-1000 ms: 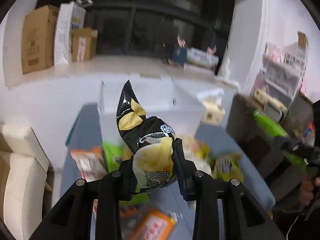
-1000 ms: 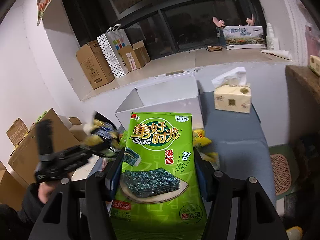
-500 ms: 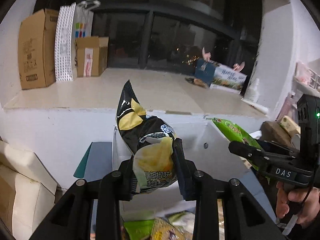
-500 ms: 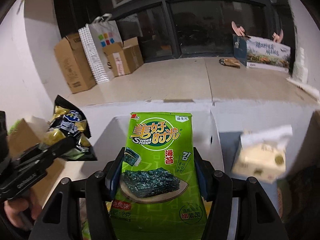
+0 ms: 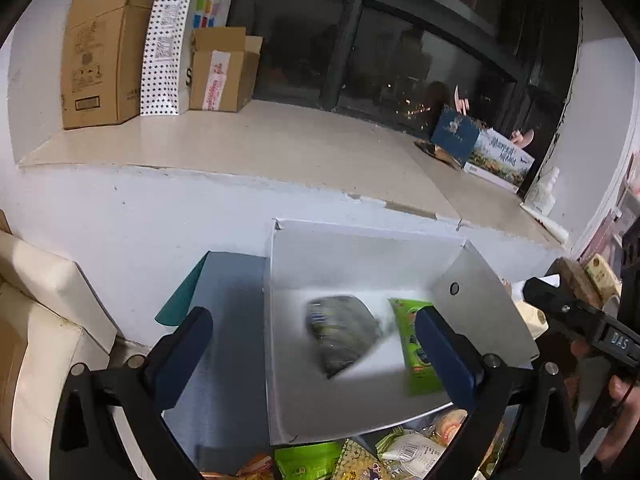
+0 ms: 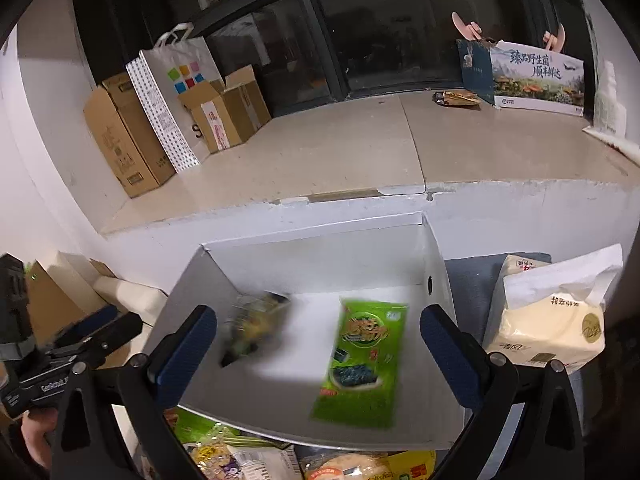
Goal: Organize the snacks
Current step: 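Carry both packs over the white box and open both tools to drop them, then withdraw both tools from the box back toward the snack pile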
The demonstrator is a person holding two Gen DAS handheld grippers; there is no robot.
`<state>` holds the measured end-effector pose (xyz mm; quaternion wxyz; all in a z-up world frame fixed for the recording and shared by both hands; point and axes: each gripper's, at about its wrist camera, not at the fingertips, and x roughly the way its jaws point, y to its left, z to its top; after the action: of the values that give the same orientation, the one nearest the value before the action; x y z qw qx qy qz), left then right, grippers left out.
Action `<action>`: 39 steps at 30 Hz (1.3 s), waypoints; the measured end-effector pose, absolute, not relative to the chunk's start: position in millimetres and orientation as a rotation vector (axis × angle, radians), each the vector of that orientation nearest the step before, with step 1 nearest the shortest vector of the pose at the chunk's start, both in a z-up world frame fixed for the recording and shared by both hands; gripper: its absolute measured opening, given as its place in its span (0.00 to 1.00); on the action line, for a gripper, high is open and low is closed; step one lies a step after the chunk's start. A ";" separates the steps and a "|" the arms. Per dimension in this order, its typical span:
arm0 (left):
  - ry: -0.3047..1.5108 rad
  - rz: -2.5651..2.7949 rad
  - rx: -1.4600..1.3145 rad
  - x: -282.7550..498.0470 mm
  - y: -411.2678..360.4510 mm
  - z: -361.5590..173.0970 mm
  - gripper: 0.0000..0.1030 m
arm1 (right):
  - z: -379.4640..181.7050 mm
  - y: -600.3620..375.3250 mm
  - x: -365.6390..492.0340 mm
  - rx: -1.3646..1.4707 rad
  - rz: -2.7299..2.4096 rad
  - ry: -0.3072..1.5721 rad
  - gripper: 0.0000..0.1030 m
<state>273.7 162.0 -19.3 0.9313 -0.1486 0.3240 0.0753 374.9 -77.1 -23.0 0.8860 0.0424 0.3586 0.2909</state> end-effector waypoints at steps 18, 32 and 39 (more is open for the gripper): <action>0.494 -0.066 -0.195 96.8 70.3 3.9 1.00 | 5.5 -181.3 211.8 0.128 0.761 0.594 1.00; 0.603 -0.108 -0.226 17.2 40.8 -51.7 1.00 | -58.5 -246.7 113.5 0.018 0.547 0.622 1.00; 0.644 -0.103 -0.231 19.6 44.3 -62.0 1.00 | -99.2 -242.2 140.0 0.023 0.537 0.750 1.00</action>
<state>19.6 44.3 -62.0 0.9407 -0.1133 0.3159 -0.0503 140.0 -242.2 -99.2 0.8956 0.0110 0.3616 0.2589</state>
